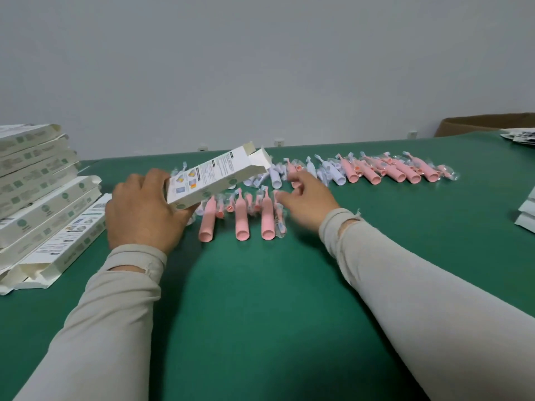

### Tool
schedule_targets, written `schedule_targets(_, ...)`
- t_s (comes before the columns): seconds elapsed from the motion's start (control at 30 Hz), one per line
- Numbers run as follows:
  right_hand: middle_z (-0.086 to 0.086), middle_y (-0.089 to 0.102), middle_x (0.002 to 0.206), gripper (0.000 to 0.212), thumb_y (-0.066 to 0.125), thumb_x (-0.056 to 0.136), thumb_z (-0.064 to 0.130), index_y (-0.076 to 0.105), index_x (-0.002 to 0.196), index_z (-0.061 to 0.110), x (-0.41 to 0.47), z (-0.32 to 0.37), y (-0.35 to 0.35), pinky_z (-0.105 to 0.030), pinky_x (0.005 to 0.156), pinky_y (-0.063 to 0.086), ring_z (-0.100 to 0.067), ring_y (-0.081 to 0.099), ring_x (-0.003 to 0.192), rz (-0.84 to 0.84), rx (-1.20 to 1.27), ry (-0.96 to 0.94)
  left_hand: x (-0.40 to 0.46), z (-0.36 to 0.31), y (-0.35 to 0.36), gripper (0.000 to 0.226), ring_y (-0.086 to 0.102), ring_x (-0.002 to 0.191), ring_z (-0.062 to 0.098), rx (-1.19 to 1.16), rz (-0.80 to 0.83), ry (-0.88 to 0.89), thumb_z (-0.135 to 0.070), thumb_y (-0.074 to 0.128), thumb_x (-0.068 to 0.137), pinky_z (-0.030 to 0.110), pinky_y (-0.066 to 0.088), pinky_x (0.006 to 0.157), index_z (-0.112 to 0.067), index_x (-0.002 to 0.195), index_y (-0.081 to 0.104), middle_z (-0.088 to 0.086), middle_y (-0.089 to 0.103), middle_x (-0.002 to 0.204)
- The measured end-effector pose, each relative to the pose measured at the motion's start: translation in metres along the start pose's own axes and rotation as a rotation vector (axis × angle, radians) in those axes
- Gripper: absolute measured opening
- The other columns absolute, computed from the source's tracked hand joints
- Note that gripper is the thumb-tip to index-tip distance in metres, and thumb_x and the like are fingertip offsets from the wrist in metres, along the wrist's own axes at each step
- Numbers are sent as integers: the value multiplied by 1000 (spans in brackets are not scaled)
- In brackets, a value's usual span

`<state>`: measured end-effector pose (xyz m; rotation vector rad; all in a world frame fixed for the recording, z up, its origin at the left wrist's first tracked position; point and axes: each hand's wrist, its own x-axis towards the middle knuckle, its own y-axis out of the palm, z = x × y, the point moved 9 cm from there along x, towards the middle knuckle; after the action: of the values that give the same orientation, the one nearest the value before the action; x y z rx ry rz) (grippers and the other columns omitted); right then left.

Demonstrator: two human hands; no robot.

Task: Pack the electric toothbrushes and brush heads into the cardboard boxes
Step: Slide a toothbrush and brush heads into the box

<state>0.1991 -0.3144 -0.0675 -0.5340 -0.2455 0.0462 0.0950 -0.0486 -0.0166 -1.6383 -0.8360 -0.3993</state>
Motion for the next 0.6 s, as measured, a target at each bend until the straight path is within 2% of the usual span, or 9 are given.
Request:
schedule_targets(0.07, -2, 48, 131, 55, 58, 92, 40, 43, 144, 35, 4, 6, 29, -34, 85, 53, -20, 62, 101, 134, -362, -37, 0, 0, 0, 44, 48, 94, 39, -8, -19, -11, -32, 80, 76, 46, 41, 76, -11, 109, 60, 21, 57, 101)
schedule_targets(0.13, -5, 38, 141, 55, 54, 90, 42, 44, 144, 38, 5, 8, 45, -41, 95, 51, -30, 60, 110, 222, -536, -26, 0, -1, 3, 43, 48, 94, 39, -4, -4, -12, -30, 79, 77, 45, 40, 76, -11, 110, 59, 20, 57, 102)
schedule_targets(0.2, -5, 45, 134, 49, 54, 88, 41, 54, 137, 35, 4, 9, 47, -39, 93, 52, -29, 61, 103, 248, -545, -5, -1, -2, 5, 43, 48, 94, 38, -5, 10, -8, -28, 78, 77, 44, 38, 75, -12, 111, 58, 19, 56, 103)
schedule_targets(0.3, -4, 64, 107, 42, 54, 84, 35, 60, 125, 26, -4, 10, 43, -32, 75, 54, -23, 64, 84, 255, -567, -2, -2, -8, 2, 42, 48, 90, 38, -21, -18, 25, -25, 80, 74, 40, 33, 71, -10, 108, 59, 20, 56, 98)
schedule_targets(0.47, -4, 57, 109, 37, 53, 84, 40, 55, 116, 22, -36, -6, 12, -35, 79, 54, -25, 59, 84, 234, -637, 5, -7, -23, 3, 46, 47, 86, 36, -52, 9, 85, -27, 79, 69, 40, 34, 70, -10, 108, 59, 19, 56, 95)
schedule_targets(0.6, 9, 52, 103, 41, 53, 82, 48, 53, 120, 35, -64, -23, -30, -32, 73, 45, -19, 55, 86, 182, -715, -22, -13, -43, 10, 50, 46, 85, 33, -59, 45, 153, -29, 84, 69, 41, 36, 71, -10, 108, 59, 18, 56, 96)
